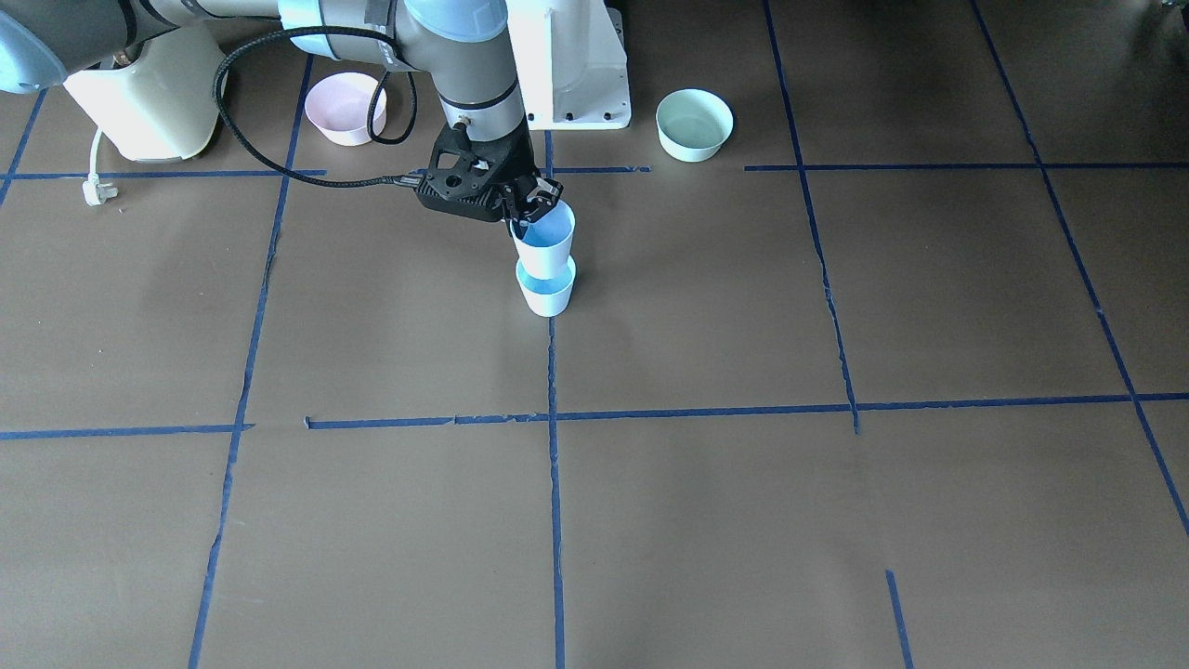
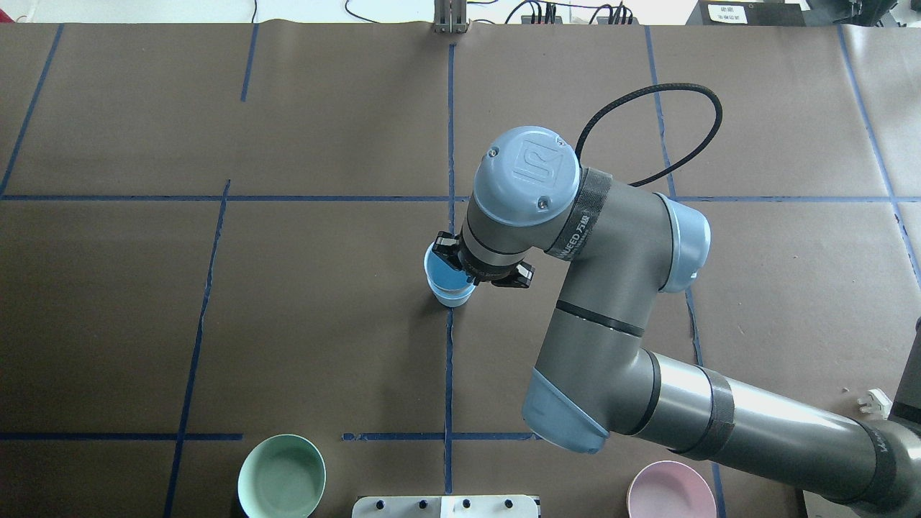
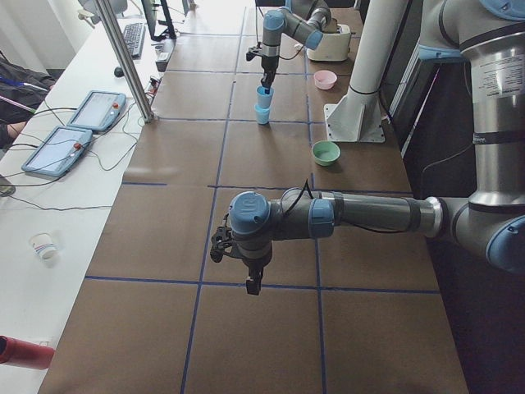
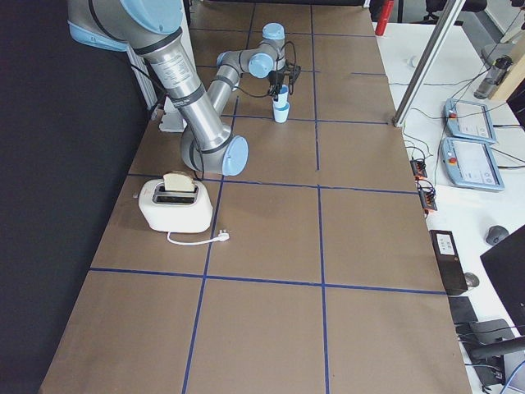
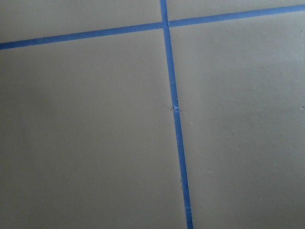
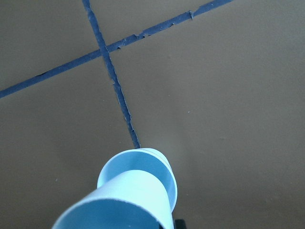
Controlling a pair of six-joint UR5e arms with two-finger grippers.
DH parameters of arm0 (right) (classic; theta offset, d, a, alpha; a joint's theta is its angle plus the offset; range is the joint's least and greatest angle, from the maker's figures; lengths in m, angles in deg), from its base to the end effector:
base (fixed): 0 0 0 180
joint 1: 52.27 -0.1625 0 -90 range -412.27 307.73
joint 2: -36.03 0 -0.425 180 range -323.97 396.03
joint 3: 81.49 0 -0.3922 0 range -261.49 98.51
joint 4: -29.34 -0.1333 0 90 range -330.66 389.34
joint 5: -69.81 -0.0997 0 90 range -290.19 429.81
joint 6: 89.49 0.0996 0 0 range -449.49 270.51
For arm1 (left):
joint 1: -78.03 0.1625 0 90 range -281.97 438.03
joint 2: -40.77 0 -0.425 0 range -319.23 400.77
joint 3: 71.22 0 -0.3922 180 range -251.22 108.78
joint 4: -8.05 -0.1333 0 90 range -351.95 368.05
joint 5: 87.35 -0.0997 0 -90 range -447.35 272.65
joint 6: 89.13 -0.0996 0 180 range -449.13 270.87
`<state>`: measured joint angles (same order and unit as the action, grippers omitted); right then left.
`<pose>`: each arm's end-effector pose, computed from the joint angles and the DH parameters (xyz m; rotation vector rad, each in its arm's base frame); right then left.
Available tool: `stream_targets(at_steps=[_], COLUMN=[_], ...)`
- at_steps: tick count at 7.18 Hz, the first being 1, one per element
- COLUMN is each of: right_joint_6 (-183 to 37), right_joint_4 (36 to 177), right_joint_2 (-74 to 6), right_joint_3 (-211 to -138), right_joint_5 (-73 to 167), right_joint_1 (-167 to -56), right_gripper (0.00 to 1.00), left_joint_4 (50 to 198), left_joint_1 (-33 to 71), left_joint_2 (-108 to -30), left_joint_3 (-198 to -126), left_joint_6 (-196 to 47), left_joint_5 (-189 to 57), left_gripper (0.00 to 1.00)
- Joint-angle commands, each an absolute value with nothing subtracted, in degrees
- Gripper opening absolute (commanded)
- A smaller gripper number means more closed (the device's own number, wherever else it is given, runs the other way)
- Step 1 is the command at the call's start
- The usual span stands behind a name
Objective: Stack blue cups with both arms
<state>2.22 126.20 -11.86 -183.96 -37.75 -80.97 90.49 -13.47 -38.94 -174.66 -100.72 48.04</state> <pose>-0.5202 -0.4025 0.1483 -0.0882 -0.8754 0.3688 -0.0731 -0.4079 0.6365 0.0178 0.7956 0.1362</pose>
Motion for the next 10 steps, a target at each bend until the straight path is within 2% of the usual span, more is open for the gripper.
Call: stream_targets(at_steps=[1, 4, 6, 8, 10], right_joint_6=[1.58, -0.18, -7.95, -28.37, -55.86], right_joint_4=[126.19, 126.11, 126.28, 126.28, 126.28], right_joint_2=[-11.87, -11.79, -13.88, -22.64, -35.01], right_joint_3=[-183.19, -183.18, -183.27, -183.71, -184.15], right_joint_5=[-37.59, -38.2, -46.33, -55.66, -60.16], right_joint_1=[-81.01, -82.05, -88.87, -101.25, -114.34], right_gripper=[0.99, 1.0, 1.0, 1.0, 1.0], left_joint_4=[90.49, 90.49, 90.49, 90.41, 90.32], left_joint_1=[-13.47, -13.47, -13.47, -13.12, -13.11], left_joint_2=[-38.94, -38.94, -38.94, -39.03, -38.94], left_joint_3=[-174.67, -174.58, -174.14, -173.35, -173.09], left_joint_6=[-100.64, -100.73, -101.08, -100.9, -100.82], left_joint_5=[48.09, 48.09, 47.92, 47.48, 47.74], left_gripper=[1.0, 1.0, 1.0, 1.0, 1.0])
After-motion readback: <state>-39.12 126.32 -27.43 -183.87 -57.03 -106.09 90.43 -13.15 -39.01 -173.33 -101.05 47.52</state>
